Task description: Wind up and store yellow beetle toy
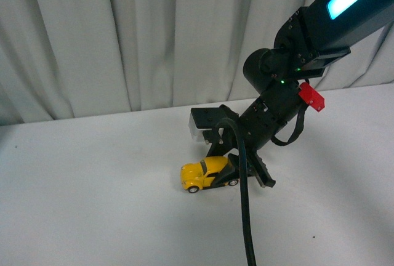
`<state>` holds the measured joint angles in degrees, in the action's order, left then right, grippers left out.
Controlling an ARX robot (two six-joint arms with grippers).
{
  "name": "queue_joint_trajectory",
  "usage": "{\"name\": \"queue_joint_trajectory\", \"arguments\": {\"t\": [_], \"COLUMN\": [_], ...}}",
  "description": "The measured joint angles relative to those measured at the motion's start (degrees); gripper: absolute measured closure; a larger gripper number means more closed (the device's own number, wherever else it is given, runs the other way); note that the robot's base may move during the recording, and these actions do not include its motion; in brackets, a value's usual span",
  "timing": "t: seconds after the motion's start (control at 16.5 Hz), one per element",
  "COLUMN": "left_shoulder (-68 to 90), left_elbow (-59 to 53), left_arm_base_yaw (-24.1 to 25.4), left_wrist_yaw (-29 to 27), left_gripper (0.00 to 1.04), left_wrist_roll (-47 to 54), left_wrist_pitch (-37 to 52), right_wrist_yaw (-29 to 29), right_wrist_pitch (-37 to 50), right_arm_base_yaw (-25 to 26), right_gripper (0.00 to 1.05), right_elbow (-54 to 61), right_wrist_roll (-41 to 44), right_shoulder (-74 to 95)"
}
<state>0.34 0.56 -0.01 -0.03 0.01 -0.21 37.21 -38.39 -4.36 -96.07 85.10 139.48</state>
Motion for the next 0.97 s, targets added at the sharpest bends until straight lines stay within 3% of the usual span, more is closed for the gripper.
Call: {"name": "queue_joint_trajectory", "arguments": {"t": [0.36, 0.49, 0.73, 0.97], "left_shoulder": [0.0, 0.0, 0.0, 0.0], "left_elbow": [0.0, 0.0, 0.0, 0.0], "left_arm_base_yaw": [0.0, 0.0, 0.0, 0.0], "left_wrist_yaw": [0.0, 0.0, 0.0, 0.0], "left_gripper": [0.07, 0.07, 0.07, 0.07], "left_wrist_roll": [0.0, 0.0, 0.0, 0.0], "left_wrist_pitch": [0.0, 0.0, 0.0, 0.0], "right_wrist_yaw": [1.4, 2.0, 2.3, 3.4], "right_wrist_pitch": [2.5, 2.7, 4.0, 3.1], "right_arm_base_yaw": [2.6, 6.8, 10.7, 20.7], "right_gripper": [0.62, 0.62, 0.62, 0.63], "right_elbow": [2.6, 5.5, 9.6, 17.6], "right_wrist_roll": [-1.2, 1.0, 3.8, 12.1], "right_shoulder": [0.0, -0.9, -2.6, -5.7]}}
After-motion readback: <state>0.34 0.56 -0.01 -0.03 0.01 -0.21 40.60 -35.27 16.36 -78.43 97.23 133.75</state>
